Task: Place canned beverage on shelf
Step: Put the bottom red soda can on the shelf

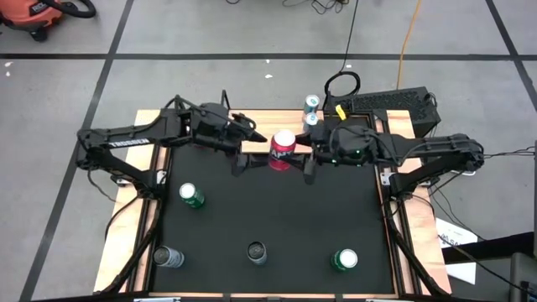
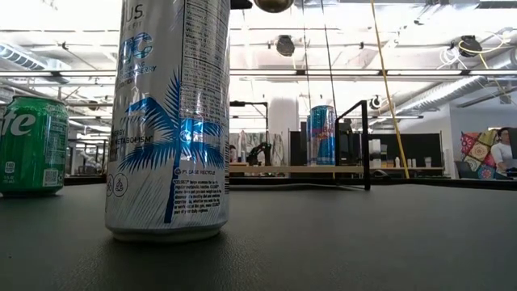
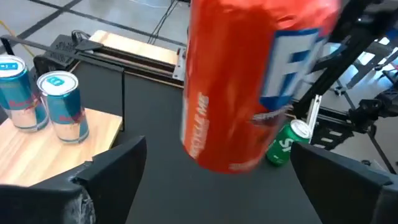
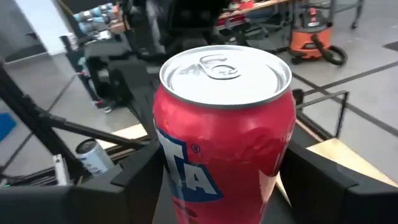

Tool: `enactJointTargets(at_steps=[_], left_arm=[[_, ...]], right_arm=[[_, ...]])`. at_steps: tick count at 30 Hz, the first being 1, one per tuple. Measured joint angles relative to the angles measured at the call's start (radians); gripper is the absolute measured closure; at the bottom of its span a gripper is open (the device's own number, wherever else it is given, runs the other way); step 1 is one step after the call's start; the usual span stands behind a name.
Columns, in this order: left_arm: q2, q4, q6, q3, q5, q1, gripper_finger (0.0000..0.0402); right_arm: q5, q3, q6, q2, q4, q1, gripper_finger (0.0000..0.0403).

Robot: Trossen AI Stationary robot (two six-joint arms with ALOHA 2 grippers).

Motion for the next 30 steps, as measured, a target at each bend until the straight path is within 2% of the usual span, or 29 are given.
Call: enactJointTargets(at_steps=[8,15,18,25,30], left_arm=[[0.042,0.176,0.004,-0.025,0.053,-0.002,0.0003],[0.087,0.166,0.004,-0.029,0.080,-0.003,0.0008],[0.095,0.178,0.005,-0.027,0.080,-0.003,0.0029],[0.097,0.174,0.013,-0.028,0.080,0.001,0.0106],[0.097,0.150,0.033,-0.028,0.003,0.000,0.0120]], right_arm=[[-0.048,0.000,-0.003,0.018,0.032,-0.012,0.0137],[-0.070,0.000,-0.012,0.020,0.079,-0.013,0.0136],[-0.071,0.000,-0.011,0.021,0.064,-0.013,0.0136],[-0.070,0.000,0.011,0.021,0.035,-0.019,0.0127],[-0.068,0.000,0.053,0.011,0.001,-0.035,0.0091]])
